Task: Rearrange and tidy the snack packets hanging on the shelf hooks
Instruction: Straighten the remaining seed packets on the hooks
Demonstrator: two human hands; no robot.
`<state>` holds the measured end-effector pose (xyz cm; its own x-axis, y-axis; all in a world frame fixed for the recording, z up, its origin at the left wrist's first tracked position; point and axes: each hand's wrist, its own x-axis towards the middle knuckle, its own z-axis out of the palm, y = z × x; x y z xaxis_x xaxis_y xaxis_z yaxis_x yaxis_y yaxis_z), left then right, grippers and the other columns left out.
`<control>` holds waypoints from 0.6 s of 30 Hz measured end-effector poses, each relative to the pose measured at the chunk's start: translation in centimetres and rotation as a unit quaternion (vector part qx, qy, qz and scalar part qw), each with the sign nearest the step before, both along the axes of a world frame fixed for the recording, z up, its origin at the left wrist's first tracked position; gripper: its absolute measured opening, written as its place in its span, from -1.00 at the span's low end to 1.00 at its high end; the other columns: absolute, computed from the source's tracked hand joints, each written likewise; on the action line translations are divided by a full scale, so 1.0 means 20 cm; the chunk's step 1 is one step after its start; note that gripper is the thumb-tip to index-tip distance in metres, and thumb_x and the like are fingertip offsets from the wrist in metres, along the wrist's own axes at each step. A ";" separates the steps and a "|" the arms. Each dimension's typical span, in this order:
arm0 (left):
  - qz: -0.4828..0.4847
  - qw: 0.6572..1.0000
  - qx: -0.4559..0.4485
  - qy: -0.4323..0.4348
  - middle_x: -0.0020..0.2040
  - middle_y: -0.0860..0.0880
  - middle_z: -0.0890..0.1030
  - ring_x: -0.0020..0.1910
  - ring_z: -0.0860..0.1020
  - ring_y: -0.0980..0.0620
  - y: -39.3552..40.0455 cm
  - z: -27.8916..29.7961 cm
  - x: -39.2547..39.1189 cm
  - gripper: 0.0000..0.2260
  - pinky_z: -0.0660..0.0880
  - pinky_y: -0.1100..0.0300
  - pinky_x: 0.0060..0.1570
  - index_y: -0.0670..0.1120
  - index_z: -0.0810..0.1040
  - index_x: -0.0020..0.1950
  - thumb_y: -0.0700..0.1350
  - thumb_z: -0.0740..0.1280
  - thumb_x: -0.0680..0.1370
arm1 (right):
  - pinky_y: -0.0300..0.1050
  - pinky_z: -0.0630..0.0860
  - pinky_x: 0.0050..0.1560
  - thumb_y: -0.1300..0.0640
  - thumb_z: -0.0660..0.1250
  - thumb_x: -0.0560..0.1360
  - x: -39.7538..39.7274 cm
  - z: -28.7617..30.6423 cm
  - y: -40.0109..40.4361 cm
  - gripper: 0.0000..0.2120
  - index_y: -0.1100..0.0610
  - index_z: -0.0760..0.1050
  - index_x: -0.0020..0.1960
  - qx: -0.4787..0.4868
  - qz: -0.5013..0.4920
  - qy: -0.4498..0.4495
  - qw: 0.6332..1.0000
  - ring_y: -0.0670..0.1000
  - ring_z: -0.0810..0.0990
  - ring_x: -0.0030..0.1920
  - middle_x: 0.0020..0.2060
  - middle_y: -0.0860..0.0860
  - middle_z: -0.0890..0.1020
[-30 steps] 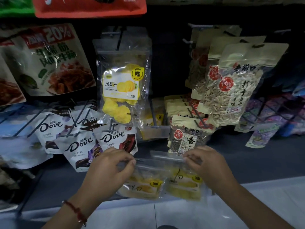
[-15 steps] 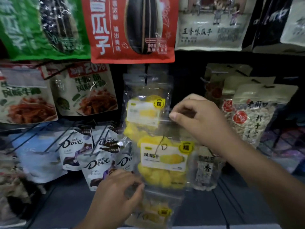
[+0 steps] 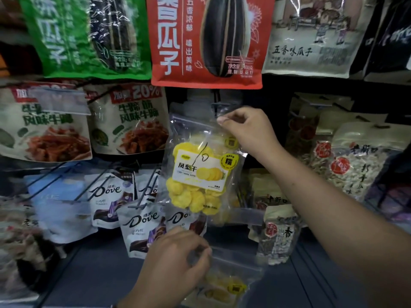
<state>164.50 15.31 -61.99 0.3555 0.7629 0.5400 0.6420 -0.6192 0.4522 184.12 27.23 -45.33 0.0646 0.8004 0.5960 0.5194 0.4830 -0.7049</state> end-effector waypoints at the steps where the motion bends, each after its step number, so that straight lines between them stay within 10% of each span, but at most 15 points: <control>1: 0.001 1.000 0.001 -0.001 -0.30 0.34 0.50 -0.16 0.45 0.34 0.00 0.00 0.00 -0.87 0.32 0.55 -0.23 0.14 0.62 -0.20 0.13 0.32 0.45 | -0.27 0.52 -0.20 0.06 0.47 0.46 0.00 0.00 0.01 -0.92 -0.01 0.63 -0.21 -0.005 0.004 0.003 1.000 -0.26 0.59 -0.26 -0.29 -0.15 0.65; 10: -0.008 1.000 0.000 -0.016 -0.28 0.27 0.55 -0.16 0.48 0.28 0.05 -0.02 -0.01 -0.85 0.50 0.28 -0.28 0.13 0.63 -0.17 0.13 0.31 0.47 | -0.19 0.57 -0.06 0.19 0.44 0.41 0.03 0.00 0.15 -0.92 0.05 0.69 -0.16 0.003 -0.080 -0.079 0.994 -0.04 0.66 -0.15 -0.20 -0.03 0.70; 18: -0.001 1.000 -0.009 -0.016 -0.29 0.31 0.53 -0.13 0.48 0.31 0.09 -0.01 -0.02 -0.84 0.41 0.42 -0.28 0.15 0.62 -0.18 0.16 0.29 0.47 | 0.07 0.43 -0.05 -0.08 0.18 0.50 -0.01 -0.07 0.25 -0.60 0.10 0.58 0.18 0.097 -0.289 -0.383 0.872 0.29 0.55 -0.03 0.04 0.19 0.59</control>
<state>164.18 17.16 -62.26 0.3406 0.7715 0.5374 0.6257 -0.6126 0.4830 183.98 32.21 -46.68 -0.0524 0.6453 0.7621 0.9982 0.0559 0.0212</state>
